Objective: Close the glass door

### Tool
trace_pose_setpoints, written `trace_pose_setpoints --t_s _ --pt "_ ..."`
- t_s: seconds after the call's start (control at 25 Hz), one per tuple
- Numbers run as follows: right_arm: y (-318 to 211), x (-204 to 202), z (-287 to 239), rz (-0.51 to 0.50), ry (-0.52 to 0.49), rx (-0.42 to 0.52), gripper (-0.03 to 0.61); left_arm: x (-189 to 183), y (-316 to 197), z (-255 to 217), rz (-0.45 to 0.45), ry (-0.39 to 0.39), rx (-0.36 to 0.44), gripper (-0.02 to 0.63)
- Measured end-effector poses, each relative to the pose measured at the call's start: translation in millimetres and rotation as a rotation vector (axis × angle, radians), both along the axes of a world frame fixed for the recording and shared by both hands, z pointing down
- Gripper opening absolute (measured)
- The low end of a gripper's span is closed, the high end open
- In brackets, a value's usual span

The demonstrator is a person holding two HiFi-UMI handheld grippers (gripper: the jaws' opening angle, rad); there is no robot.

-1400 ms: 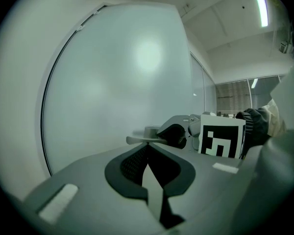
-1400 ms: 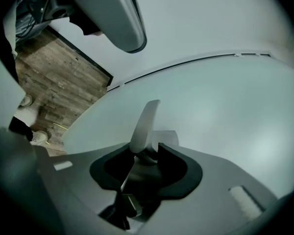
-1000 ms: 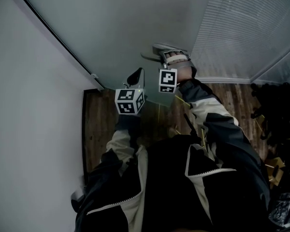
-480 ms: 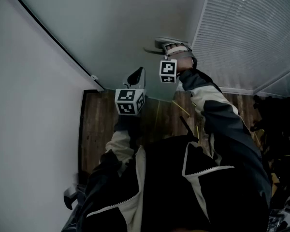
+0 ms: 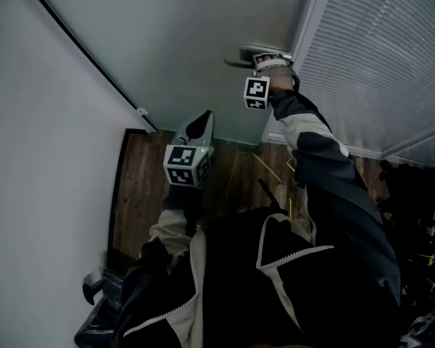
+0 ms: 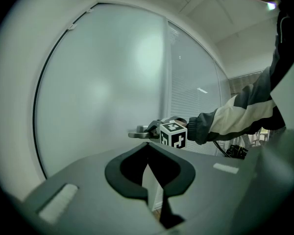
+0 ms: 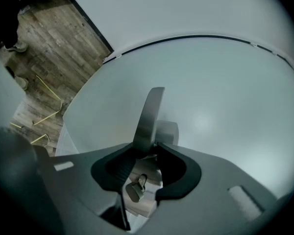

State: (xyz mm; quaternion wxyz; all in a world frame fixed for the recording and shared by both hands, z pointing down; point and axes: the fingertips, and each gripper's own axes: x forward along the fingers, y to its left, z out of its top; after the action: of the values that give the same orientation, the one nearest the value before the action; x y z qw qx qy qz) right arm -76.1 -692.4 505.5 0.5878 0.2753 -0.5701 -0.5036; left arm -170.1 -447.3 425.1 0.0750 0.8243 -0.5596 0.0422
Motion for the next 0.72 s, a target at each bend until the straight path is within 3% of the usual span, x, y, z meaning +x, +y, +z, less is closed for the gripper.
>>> trace_pose_setpoints --t_s 0.44,0.72 --pt "-49 -2 4 0.002 0.007 0.013 0.138 -20 0 8 -0.077 0.033 -0.012 0.000" --pt "-64 11 1 -0.006 -0.003 0.011 0.140 -5 -8 11 -0.089 0.021 -0.021 0.000"
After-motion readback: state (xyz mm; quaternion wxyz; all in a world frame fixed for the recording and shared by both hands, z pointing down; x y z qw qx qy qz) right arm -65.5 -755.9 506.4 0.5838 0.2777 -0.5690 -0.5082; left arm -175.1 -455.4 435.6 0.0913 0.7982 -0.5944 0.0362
